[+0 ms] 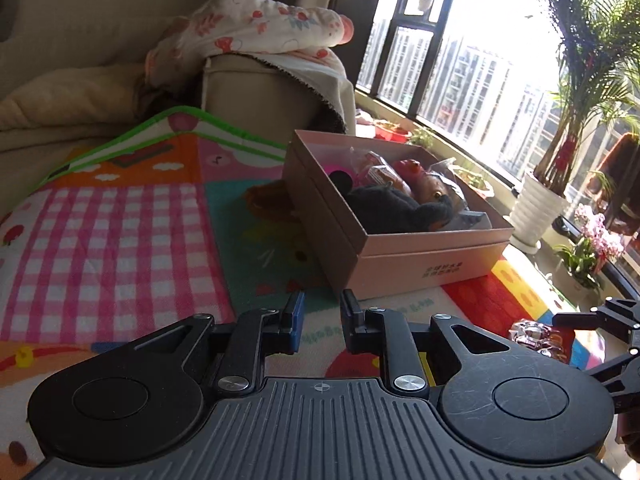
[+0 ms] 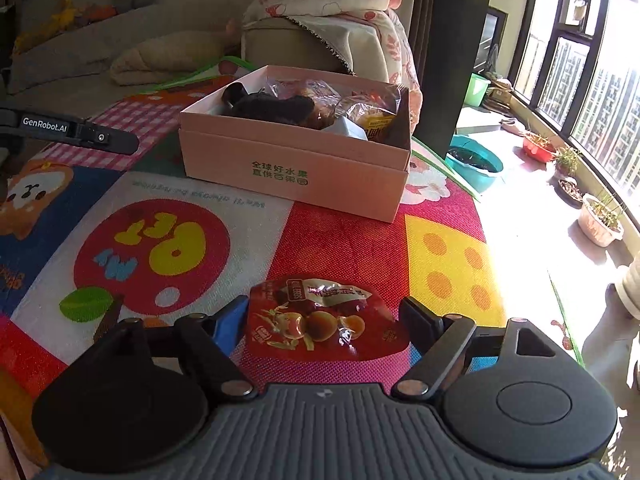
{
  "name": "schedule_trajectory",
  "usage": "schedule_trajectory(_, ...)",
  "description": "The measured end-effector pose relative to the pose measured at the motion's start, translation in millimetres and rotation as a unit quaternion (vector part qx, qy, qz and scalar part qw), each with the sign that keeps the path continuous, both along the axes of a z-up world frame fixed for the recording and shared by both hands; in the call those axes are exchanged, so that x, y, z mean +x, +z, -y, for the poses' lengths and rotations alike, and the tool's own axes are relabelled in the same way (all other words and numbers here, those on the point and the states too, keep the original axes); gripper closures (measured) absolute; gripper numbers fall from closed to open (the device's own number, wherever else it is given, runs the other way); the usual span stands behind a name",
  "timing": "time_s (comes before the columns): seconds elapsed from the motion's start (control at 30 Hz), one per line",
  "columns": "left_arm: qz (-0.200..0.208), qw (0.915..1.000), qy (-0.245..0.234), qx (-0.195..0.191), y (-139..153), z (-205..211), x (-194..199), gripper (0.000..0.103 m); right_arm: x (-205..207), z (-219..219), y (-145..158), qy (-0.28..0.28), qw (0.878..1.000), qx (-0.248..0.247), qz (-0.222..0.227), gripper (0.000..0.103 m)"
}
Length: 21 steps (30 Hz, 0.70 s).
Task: Organize objects
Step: 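Carry the quail egg packet into the pink box and open the right tool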
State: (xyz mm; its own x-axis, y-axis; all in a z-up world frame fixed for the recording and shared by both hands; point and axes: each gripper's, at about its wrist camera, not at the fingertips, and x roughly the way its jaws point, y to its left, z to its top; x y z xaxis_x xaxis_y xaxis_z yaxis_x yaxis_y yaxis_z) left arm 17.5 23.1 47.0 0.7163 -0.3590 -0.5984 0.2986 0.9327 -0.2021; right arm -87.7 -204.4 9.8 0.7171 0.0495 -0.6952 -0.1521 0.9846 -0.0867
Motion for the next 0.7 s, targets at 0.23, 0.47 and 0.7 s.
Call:
schedule_trajectory(0.23, -0.029, 0.9986, 0.031, -0.033, -12.5, -28.7, -3.4, 0.081, 63.5, -31.7, 65.6, 0.024, 0.998, -0.001, 0.055, 0.029)
schedule_trajectory(0.47, -0.029, 0.9983, 0.018, -0.047, -8.3, -27.9, -8.9, 0.081, 160.5, -56.0, 111.8, 0.015, 0.992, 0.016, 0.122, 0.028)
schedule_trajectory(0.7, -0.013, 0.9986, 0.007, -0.051, 7.4, -19.7, -1.2, 0.081, 189.1, -36.9, 102.3, -0.009, 0.992, 0.069, 0.106, 0.020)
